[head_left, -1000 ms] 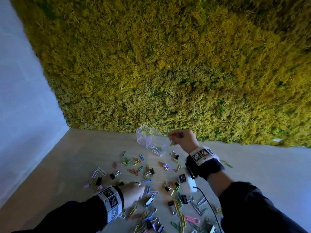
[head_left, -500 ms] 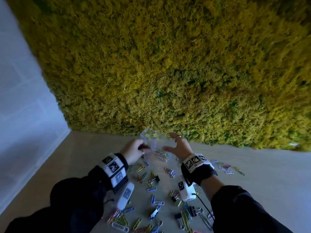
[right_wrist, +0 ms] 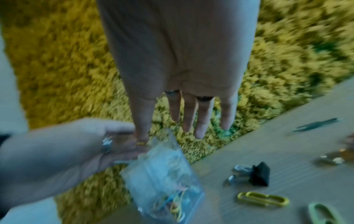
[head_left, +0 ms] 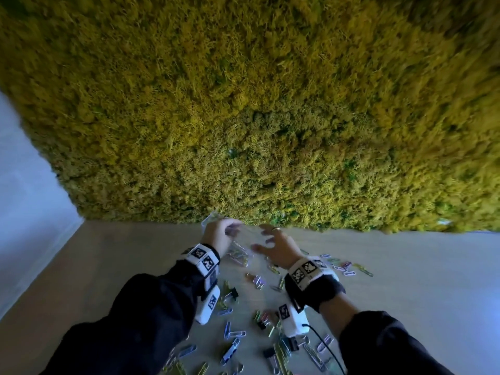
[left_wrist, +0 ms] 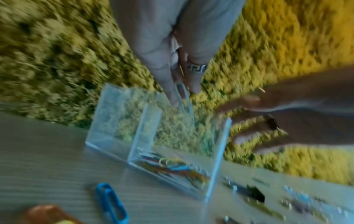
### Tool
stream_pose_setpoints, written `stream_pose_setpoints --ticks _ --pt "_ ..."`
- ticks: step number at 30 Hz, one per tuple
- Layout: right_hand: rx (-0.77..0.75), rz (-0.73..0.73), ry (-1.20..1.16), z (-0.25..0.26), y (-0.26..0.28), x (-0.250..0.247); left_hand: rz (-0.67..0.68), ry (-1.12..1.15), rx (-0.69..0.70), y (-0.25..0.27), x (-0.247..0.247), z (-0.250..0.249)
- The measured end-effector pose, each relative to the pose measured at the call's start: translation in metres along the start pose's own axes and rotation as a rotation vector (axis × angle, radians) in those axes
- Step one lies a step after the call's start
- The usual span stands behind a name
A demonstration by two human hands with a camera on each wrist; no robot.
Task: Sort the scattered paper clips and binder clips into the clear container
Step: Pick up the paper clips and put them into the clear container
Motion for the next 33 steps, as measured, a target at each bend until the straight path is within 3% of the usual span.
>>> stream_pose_setpoints --ticks 2,4,7,8,10,12,14,17,21,25,29,33 --pt "0.088 -0.149 -0.01 -0.025 0.018 -0.031 -0.024 0.048 -0.004 0.005 -0.012 0.007" --pt "0.282 -0.254 0.02 -0.071 0.04 -0.059 -0.083 0.136 -0.013 0.015 -0.024 0.023" --pt "0.598 -0.236 0.16 -0.136 0.077 -0.088 -0.124 -0.012 -0.099 0.041 -0.034 0.056" --pt "0.667 -0.163 0.236 -0.151 0.085 -0.089 -0.062 -0.114 -0.135 0.05 -0.027 0.066" --pt "0.711 -0.053 0.327 -0.165 0.095 -0.084 0.188 -0.285 -0.164 0.062 0.005 0.078" --pt "0.637 -0.048 0.234 -0.158 0.096 -0.07 0.46 -0.386 -0.197 0.069 0.042 0.091" --pt "0.549 -0.043 0.232 -0.141 0.096 -0.054 0.605 -0.463 -0.273 0.078 0.06 0.104" --pt "0.359 0.013 0.42 -0.116 0.104 -0.021 0.587 -0.493 -0.285 0.089 0.067 0.107" --pt "0.199 0.047 0.408 -0.104 0.129 0.021 0.559 -0.423 -0.122 0.116 0.079 0.082" --pt "0.264 0.042 0.413 -0.113 0.139 0.026 0.391 -0.427 -0.073 0.114 0.058 0.064" --pt "0.22 0.137 0.376 -0.107 0.145 0.051 0.526 -0.495 -0.167 0.117 0.077 0.072" --pt "0.076 0.175 0.364 -0.071 0.169 0.068 0.573 -0.551 -0.098 0.14 0.088 0.064"
Point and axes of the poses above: each hand's wrist, its own y-axis away from the middle knuckle, its own x-axis out of the palm, z = x × y, the point moved 10 cm from there along -y, towards the middle knuckle, and after that the axes turned 15 degrees about z, right-handed, at the moved point
